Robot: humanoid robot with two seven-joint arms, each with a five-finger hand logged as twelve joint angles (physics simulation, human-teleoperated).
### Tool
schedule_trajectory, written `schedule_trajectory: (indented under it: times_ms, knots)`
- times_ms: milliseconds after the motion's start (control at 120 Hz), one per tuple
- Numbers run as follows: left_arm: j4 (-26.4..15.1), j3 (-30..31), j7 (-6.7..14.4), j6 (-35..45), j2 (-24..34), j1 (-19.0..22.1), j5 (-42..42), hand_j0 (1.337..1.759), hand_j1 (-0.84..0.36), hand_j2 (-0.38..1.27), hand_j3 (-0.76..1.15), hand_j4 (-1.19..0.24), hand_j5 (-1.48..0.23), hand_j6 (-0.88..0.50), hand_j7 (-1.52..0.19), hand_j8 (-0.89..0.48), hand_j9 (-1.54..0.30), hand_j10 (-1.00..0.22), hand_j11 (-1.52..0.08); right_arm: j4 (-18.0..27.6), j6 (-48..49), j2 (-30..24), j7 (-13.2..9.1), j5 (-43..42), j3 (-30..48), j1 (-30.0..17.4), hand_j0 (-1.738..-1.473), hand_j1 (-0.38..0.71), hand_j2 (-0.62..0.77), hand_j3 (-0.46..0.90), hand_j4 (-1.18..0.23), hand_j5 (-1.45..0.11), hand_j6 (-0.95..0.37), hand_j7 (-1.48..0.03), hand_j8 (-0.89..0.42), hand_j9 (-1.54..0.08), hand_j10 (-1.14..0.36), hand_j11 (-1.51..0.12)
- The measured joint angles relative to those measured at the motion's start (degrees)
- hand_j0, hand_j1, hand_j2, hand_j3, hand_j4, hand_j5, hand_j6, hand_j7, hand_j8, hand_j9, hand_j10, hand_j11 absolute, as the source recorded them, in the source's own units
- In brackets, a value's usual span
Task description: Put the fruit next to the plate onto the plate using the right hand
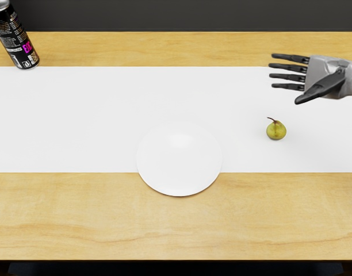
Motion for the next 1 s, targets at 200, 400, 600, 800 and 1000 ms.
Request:
schedule_trajectory:
  times_ms: [200, 400, 600, 800, 1000]
  knots:
    - [0.0, 0.0, 0.0, 0.0, 0.0, 0.0, 0.0, 1.658, 0.35, 0.0, 0.0, 0.0, 0.0, 0.0, 0.0, 0.0, 0.0, 0.0, 0.0, -0.35, 0.0, 0.53, 0.54, 0.04, 0.13, -0.17, -1.658, -0.31, -0.01, 0.0, -0.03, -0.04, -0.03, -0.04, -0.03, -0.04, -0.03, -0.04]
    - [0.0, 0.0, 0.0, 0.0, 0.0, 0.0, 0.0, 1.658, 0.35, 0.0, 0.0, 0.0, 0.0, 0.0, 0.0, 0.0, 0.0, 0.0, 0.0, -5.09, -0.01, 1.65, 17.51, -12.77, 0.17, -0.24, -1.658, -0.31, -0.01, 0.0, -0.03, -0.04, -0.03, -0.04, -0.03, -0.04, -0.03, -0.04]
    - [0.0, 0.0, 0.0, 0.0, 0.0, 0.0, 0.0, 1.658, 0.35, 0.0, 0.0, 0.0, 0.0, 0.0, 0.0, 0.0, 0.0, 0.0, 0.0, -8.36, -0.03, 4.3, 36.12, -30.87, -0.17, -1.12, -1.658, -0.31, 0.0, 0.0, -0.03, -0.04, -0.03, -0.04, -0.03, -0.04, -0.03, -0.04]
    - [0.0, 0.0, 0.01, 0.01, 0.0, 0.0, 0.0, 1.658, 0.35, 0.0, 0.0, 0.0, 0.0, 0.0, 0.0, 0.0, 0.0, 0.0, 0.0, -11.57, -0.04, 5.9, 44.31, -39.11, -0.42, -3.69, -1.658, -0.31, 0.0, 0.0, -0.03, -0.04, -0.03, -0.04, -0.03, -0.04, -0.03, -0.04]
    - [0.0, 0.0, 0.0, 0.01, 0.0, 0.0, 0.0, 1.658, 0.35, 0.0, 0.0, 0.0, 0.0, 0.0, 0.0, 0.0, 0.0, 0.0, 0.0, -17.27, -0.05, 8.91, 48.12, -40.62, -1.67, -5.37, -1.658, -0.31, 0.0, 0.0, -0.03, -0.04, -0.03, -0.04, -0.03, -0.04, -0.03, -0.04]
